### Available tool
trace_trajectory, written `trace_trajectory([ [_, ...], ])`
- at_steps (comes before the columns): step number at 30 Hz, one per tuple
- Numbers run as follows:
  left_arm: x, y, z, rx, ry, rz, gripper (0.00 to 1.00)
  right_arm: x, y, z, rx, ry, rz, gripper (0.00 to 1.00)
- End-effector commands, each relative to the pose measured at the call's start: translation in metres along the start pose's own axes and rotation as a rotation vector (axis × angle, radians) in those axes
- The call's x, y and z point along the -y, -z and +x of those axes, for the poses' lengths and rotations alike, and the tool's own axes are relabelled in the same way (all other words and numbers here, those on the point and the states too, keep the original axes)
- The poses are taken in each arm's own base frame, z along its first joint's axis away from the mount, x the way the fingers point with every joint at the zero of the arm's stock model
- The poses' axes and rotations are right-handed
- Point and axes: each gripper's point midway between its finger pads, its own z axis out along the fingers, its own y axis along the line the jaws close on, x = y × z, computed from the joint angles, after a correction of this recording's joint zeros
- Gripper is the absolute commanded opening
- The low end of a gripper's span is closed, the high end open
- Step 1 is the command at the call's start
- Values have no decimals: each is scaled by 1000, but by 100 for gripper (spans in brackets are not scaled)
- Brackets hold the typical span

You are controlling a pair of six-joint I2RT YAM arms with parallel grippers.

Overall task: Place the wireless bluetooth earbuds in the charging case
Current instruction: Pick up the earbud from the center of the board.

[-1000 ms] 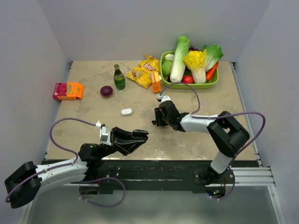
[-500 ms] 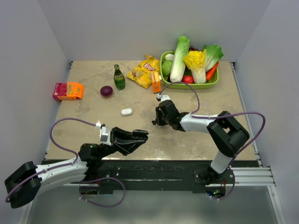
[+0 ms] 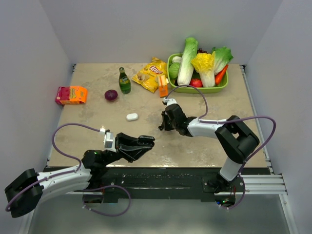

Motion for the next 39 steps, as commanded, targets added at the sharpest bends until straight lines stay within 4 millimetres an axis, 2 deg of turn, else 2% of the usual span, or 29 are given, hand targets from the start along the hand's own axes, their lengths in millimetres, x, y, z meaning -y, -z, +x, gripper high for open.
trace_trajectory([
  [1, -12, 58, 59, -123, 44, -69, 0, 6, -4, 10, -36, 1, 20, 0],
  [7, -12, 56, 58, -119, 40, -70, 0, 7, 14, -1, 2, -25, 27, 0],
  [8, -13, 57, 58, -120, 39, -74, 0, 7, 23, -12, 36, -29, 30, 0],
  [10, -13, 56, 57, -116, 37, -75, 0, 9, 32, -16, 55, -32, 38, 0],
  [12, -14, 55, 55, -110, 32, -77, 0, 8, 49, -33, 112, -34, 33, 0],
  [14, -15, 52, 53, -104, 21, -77, 0, 10, 62, -41, 149, -23, 40, 0],
  [15, -16, 51, 53, -104, 18, -80, 0, 5, 81, -57, 205, -18, 12, 0],
  [16, -15, 49, 49, -90, 13, -78, 0, 5, 88, -56, 210, -6, 0, 0],
  [18, -16, 47, 45, -72, 7, -83, 0, 0, 111, -70, 270, 18, -33, 0],
  [19, -17, 44, 38, -44, -2, -88, 0, -5, 135, -77, 313, 32, -57, 0],
  [21, -20, 42, 34, -25, -14, -99, 0, -11, 160, -86, 372, 71, -82, 0],
  [22, -20, 36, 26, 1, -29, -94, 0, -24, 189, -94, 441, 91, -125, 0],
  [26, -24, 20, 8, 40, -62, -87, 0, -51, 247, -108, 558, 161, -205, 0],
  [28, -26, 11, -2, 60, -80, -82, 0, -57, 266, -113, 581, 189, -235, 0],
  [29, -26, 11, 0, 47, -79, -76, 0, -62, 280, -115, 600, 203, -281, 0],
  [31, -25, -2, -11, 66, -94, -59, 0, -70, 298, -118, 638, 250, -344, 0],
  [34, -22, -12, -20, 75, -103, -29, 0, -86, 328, -116, 695, 322, -482, 0],
  [39, -12, -26, -19, 27, -98, 74, 0, -110, 347, -101, 662, 425, -653, 0],
])
